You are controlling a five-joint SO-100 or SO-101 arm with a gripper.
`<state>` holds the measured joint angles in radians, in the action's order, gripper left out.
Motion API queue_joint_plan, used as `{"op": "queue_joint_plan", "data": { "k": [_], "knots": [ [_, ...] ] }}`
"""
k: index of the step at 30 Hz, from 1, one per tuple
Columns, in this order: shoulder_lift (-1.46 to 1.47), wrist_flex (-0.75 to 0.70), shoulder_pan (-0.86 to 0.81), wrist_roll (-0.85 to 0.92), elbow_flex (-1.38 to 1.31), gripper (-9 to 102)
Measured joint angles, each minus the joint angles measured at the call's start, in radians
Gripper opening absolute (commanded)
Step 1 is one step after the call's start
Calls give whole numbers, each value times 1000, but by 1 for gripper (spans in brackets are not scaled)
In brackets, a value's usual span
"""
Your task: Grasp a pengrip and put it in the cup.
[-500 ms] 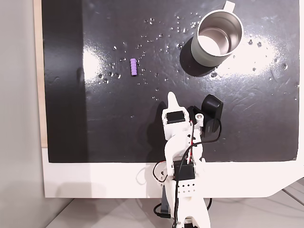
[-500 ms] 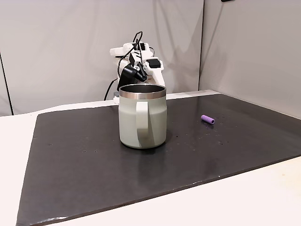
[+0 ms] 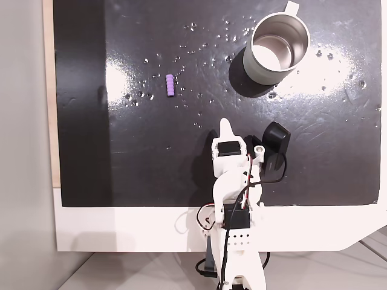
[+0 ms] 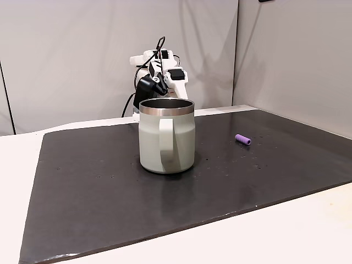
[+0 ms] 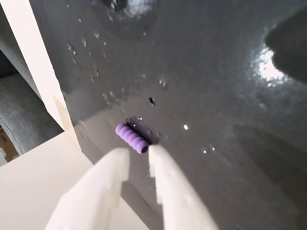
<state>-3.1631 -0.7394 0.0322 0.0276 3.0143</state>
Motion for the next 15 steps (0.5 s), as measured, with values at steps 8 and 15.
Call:
{"op": "queue_joint_plan", "data": {
  "k": [8, 15],
  "knots": [
    [0, -94, 26, 8, -58, 0],
    [173, -218, 199, 63, -299, 0]
  ]
}}
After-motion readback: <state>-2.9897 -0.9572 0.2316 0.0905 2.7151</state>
